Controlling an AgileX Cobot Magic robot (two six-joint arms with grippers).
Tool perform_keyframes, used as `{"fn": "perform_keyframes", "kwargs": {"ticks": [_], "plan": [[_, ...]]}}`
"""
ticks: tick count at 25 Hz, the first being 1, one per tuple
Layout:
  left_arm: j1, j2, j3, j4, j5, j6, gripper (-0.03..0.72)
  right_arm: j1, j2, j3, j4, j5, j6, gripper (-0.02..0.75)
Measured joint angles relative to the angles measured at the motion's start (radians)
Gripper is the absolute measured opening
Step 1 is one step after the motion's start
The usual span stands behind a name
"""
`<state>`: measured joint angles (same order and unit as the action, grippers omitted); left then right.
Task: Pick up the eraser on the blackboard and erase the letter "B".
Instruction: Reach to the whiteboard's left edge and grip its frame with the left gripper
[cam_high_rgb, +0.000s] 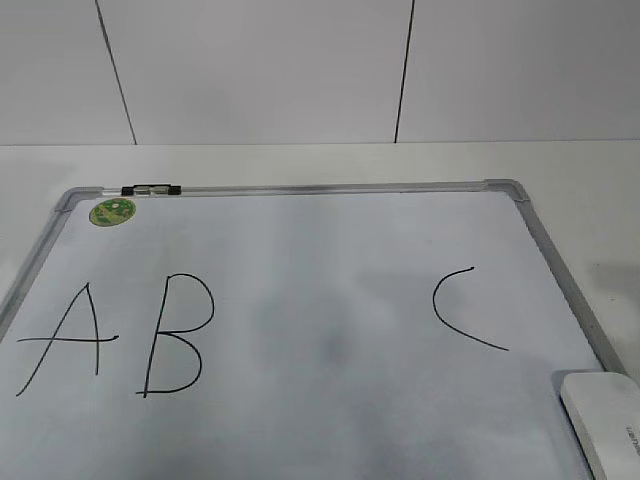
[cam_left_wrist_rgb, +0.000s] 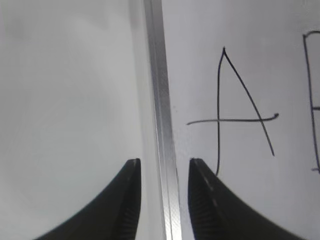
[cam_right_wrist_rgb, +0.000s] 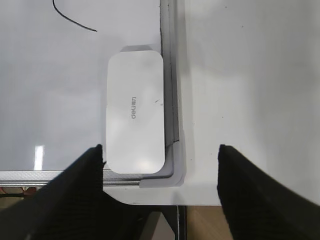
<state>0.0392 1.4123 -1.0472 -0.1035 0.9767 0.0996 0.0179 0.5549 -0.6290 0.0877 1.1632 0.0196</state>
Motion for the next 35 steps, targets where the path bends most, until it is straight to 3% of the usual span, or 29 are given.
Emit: {"fn": "perform_keyframes", "kwargs": {"ticks": [11, 35], "plan": [[0.000, 0.313, -0.094, 0.016, -0.056, 0.034, 0.238, 0.000, 0.000, 0.000, 0.045, -0.004, 0.002, 0.568], [-0.006, 0.481, -0.167, 0.009, -0.095, 0.081, 0.234, 0.000, 0.000, 0.000, 0.047, -0.030, 0.002, 0.568]]}}
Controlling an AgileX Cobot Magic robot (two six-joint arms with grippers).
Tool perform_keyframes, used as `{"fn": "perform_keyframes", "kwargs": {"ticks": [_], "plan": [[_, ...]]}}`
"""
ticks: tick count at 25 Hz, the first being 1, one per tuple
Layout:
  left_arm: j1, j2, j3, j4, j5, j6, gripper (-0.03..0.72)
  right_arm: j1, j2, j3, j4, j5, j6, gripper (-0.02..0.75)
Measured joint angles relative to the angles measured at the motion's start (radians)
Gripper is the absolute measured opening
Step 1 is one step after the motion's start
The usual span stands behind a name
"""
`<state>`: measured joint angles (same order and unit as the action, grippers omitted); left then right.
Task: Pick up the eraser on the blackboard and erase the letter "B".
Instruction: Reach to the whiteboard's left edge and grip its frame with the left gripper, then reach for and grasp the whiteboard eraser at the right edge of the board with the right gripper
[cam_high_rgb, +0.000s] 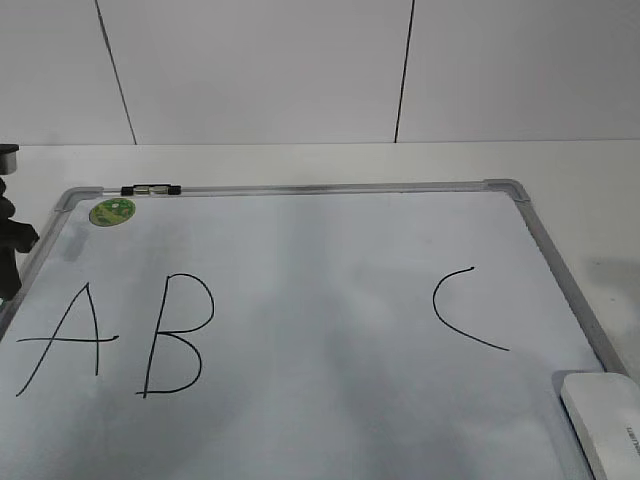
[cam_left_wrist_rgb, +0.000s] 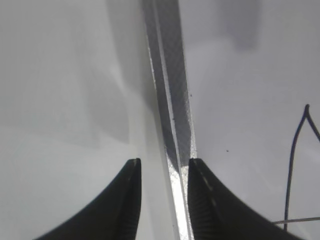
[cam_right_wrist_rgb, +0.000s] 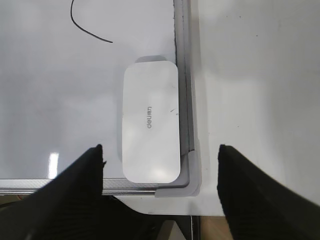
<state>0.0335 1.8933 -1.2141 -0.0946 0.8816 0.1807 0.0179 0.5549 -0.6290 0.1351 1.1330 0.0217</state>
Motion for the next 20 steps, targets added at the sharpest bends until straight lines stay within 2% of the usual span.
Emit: {"fn": "perform_keyframes", "kwargs": {"ticks": [20], "plan": [[0.000, 0.040, -0.004, -0.032, -0.005, 0.019, 0.233, 0.000, 0.000, 0.000, 0.000, -0.008, 0.002, 0.568]]}}
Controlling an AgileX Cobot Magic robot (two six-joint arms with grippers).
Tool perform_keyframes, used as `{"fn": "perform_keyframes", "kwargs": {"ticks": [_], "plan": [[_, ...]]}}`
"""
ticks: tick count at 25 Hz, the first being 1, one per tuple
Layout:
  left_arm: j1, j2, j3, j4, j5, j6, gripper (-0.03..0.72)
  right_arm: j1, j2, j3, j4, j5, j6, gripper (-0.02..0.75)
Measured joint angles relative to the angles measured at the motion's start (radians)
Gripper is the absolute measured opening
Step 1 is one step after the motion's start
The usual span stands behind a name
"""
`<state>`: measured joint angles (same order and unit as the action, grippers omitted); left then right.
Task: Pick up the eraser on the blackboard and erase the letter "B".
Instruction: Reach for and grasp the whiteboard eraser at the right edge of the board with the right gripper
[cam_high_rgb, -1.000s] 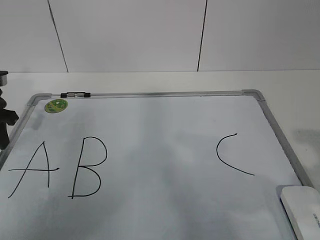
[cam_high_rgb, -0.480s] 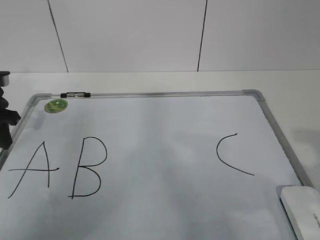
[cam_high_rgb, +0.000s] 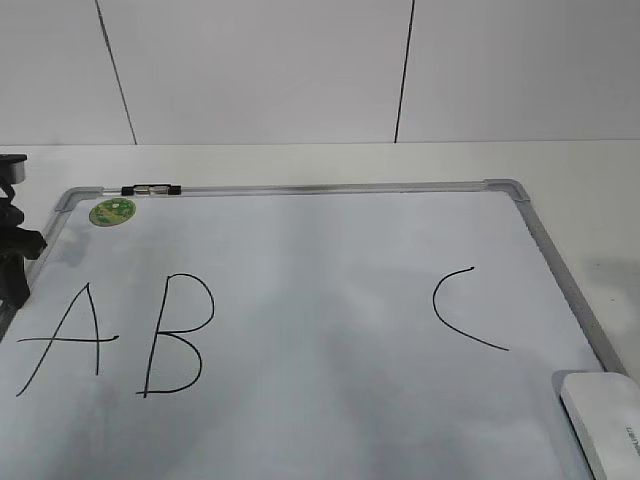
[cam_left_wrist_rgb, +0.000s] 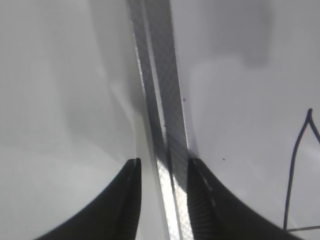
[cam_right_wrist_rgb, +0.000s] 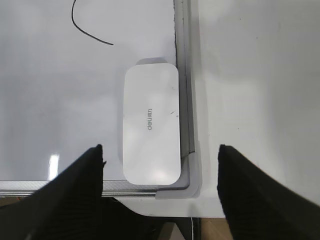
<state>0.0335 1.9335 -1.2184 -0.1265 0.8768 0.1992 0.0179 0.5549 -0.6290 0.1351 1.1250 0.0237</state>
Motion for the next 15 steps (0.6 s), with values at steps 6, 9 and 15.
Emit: {"fn": "perform_keyframes", "kwargs": {"ticks": [6, 9, 15], "plan": [[0.000, 0.000, 0.000, -0.002, 0.002, 0.000, 0.164, 0.000, 0.000, 0.000, 0.001, 0.000, 0.000, 0.568], [0.000, 0.000, -0.001, -0.004, 0.002, 0.000, 0.067, 0.000, 0.000, 0.000, 0.001, 0.000, 0.000, 0.568], [0.000, 0.000, -0.001, -0.011, 0.002, -0.022, 0.027, 0.000, 0.000, 0.000, 0.007, 0.000, 0.000, 0.568]]}}
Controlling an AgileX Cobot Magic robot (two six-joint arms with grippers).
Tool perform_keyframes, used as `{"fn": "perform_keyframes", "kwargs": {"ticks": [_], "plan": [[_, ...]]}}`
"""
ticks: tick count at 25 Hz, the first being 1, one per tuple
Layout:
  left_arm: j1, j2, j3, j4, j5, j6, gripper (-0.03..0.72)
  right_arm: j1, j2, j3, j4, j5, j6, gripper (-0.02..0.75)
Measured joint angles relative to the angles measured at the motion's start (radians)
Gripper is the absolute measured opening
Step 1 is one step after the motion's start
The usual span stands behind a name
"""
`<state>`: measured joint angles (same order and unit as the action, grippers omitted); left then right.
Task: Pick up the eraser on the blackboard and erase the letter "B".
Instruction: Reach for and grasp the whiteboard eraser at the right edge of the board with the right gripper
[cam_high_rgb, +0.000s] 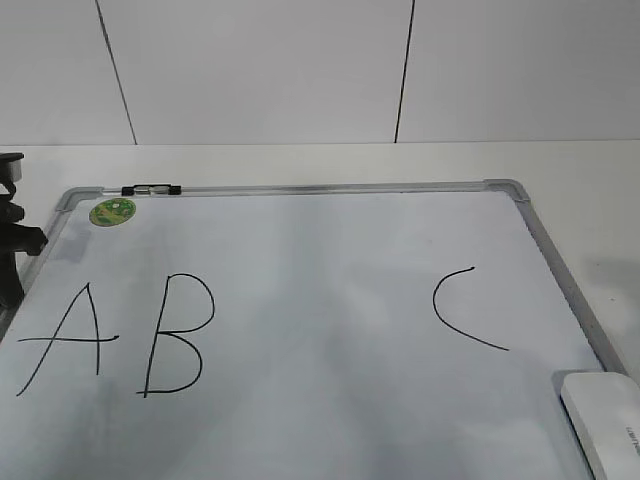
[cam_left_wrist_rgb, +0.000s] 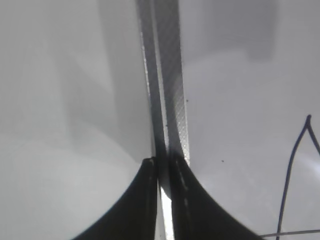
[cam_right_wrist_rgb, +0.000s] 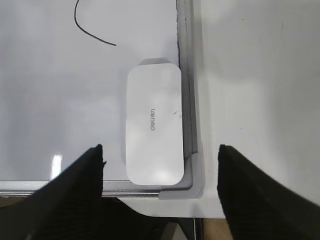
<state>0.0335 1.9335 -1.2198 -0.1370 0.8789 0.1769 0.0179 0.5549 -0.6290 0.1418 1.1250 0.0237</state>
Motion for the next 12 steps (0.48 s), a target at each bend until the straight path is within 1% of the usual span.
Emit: {"fn": "perform_keyframes", "kwargs": {"ticks": [4, 8, 10, 12], "plan": [[0.000, 0.000, 0.000, -0.001, 0.000, -0.002, 0.025, 0.000, 0.000, 0.000, 0.004, 0.000, 0.000, 0.568], [0.000, 0.000, 0.000, -0.001, 0.000, -0.002, 0.025, 0.000, 0.009, 0.000, 0.006, 0.064, 0.031, 0.571], [0.000, 0.000, 0.000, -0.001, 0.000, -0.002, 0.025, 0.000, 0.036, 0.000, 0.021, 0.105, 0.056, 0.599], [0.000, 0.000, 0.000, -0.001, 0.000, -0.002, 0.025, 0.000, 0.089, 0.000, 0.045, 0.115, 0.072, 0.647]]}}
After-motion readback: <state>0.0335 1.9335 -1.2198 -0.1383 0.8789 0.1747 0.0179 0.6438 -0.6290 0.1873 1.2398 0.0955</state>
